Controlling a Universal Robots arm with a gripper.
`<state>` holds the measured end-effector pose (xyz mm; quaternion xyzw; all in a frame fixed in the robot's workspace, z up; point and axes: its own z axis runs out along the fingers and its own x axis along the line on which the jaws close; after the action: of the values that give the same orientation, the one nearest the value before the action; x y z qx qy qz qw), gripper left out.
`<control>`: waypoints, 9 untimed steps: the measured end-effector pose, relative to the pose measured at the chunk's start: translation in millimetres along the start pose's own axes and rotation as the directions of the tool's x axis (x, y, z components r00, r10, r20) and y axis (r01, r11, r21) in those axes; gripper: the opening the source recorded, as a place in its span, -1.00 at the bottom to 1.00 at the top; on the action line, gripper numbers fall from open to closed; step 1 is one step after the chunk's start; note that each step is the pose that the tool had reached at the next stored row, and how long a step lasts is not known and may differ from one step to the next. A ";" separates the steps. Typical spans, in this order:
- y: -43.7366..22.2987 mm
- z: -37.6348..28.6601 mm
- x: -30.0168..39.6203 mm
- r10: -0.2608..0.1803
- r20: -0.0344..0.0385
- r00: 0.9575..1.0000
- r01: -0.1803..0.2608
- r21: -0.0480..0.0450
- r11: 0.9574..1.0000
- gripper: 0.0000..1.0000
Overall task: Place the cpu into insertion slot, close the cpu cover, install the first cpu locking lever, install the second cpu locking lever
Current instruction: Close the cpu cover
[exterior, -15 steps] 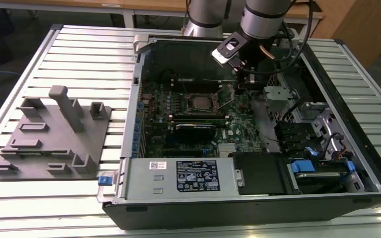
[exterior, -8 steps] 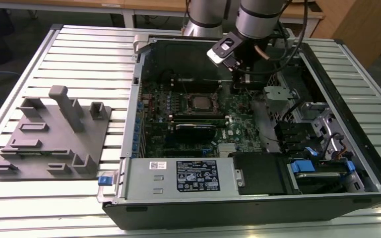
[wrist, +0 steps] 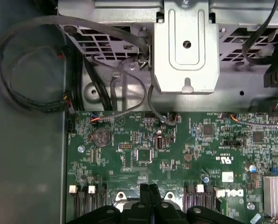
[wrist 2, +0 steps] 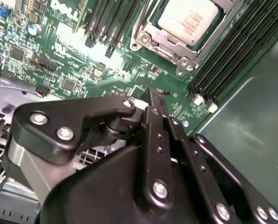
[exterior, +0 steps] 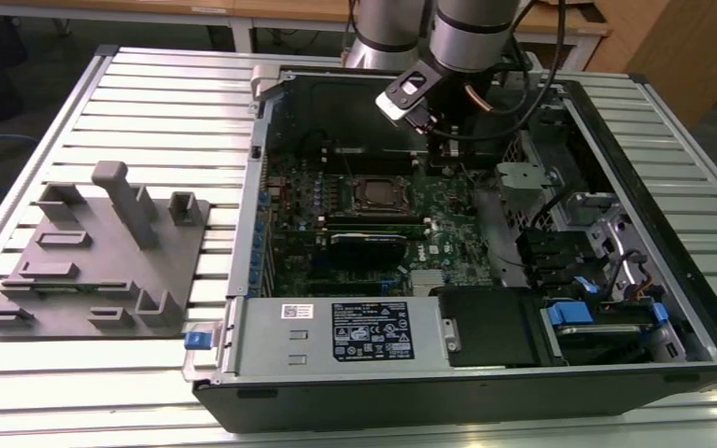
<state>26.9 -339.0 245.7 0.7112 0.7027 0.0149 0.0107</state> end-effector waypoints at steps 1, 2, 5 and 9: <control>0.0 0.0 0.0 0.000 0.000 1.000 0.000 0.000 1.000 -0.80; 0.0 0.0 0.0 0.000 0.000 1.000 0.000 0.000 1.000 -0.80; -0.1 0.0 0.0 0.000 0.000 1.000 0.000 0.000 1.000 -0.80; -0.2 0.2 0.1 0.000 0.000 1.000 0.000 0.006 1.000 -0.80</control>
<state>26.7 -338.9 245.5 0.7113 0.7028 0.0130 0.0087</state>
